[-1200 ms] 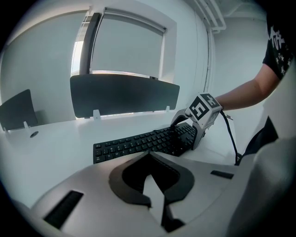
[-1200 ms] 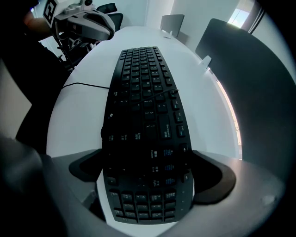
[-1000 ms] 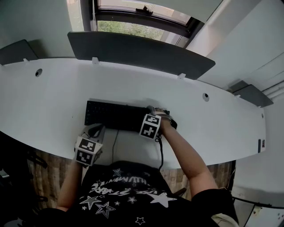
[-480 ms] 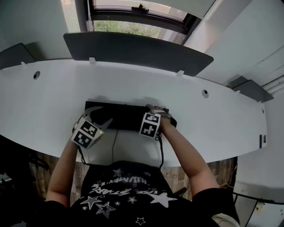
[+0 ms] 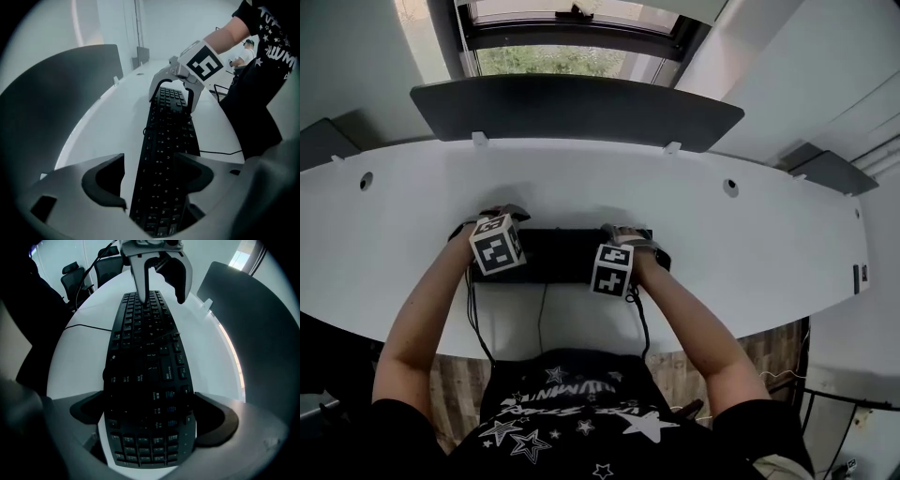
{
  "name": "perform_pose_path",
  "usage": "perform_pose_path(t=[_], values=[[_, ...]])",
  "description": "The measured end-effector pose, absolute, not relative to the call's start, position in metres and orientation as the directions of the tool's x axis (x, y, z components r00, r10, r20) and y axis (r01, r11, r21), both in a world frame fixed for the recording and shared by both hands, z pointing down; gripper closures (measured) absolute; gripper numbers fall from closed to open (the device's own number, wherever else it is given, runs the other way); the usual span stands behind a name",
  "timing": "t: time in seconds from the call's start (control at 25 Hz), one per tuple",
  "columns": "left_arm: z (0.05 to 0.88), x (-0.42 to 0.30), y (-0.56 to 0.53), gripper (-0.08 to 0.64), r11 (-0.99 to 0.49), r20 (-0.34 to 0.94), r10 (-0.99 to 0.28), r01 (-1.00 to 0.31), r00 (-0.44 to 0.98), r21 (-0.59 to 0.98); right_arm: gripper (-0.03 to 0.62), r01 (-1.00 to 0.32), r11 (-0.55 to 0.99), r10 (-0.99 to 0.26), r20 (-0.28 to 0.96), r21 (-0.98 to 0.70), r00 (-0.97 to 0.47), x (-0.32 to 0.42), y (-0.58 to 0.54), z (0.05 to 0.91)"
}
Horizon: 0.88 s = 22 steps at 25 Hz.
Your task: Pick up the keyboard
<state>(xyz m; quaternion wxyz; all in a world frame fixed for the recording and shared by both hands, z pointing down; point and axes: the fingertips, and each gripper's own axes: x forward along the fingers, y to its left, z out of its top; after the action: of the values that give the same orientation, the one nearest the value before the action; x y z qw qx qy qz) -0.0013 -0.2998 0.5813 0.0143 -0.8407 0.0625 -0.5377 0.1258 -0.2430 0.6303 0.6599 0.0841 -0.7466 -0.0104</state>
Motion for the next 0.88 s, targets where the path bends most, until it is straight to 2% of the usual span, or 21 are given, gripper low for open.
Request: perform_pose_path(t=[0.36,0.68,0.88], values=[[0.616,-0.015,-0.288,0.246,-0.979,0.935,0.167,-0.059,0.313,0.195,0.015,-0.103,0.984,-0.156,0.981,0.144,-0.118,0.126,-0.243,0.633],[0.627,-0.006,-0.282,0.247,-0.942,0.906,0.326,0.015,0.271,0.334,0.016,-0.1,0.982,-0.17,0.975,0.157,-0.14,0.126,-0.244,0.632],[0.627,-0.003,-0.284,0.247,-0.922,0.892,0.364,-0.032,0.267,0.386,0.016,-0.1,0.983,-0.166,0.975,0.152,-0.146,0.126,-0.245,0.633]])
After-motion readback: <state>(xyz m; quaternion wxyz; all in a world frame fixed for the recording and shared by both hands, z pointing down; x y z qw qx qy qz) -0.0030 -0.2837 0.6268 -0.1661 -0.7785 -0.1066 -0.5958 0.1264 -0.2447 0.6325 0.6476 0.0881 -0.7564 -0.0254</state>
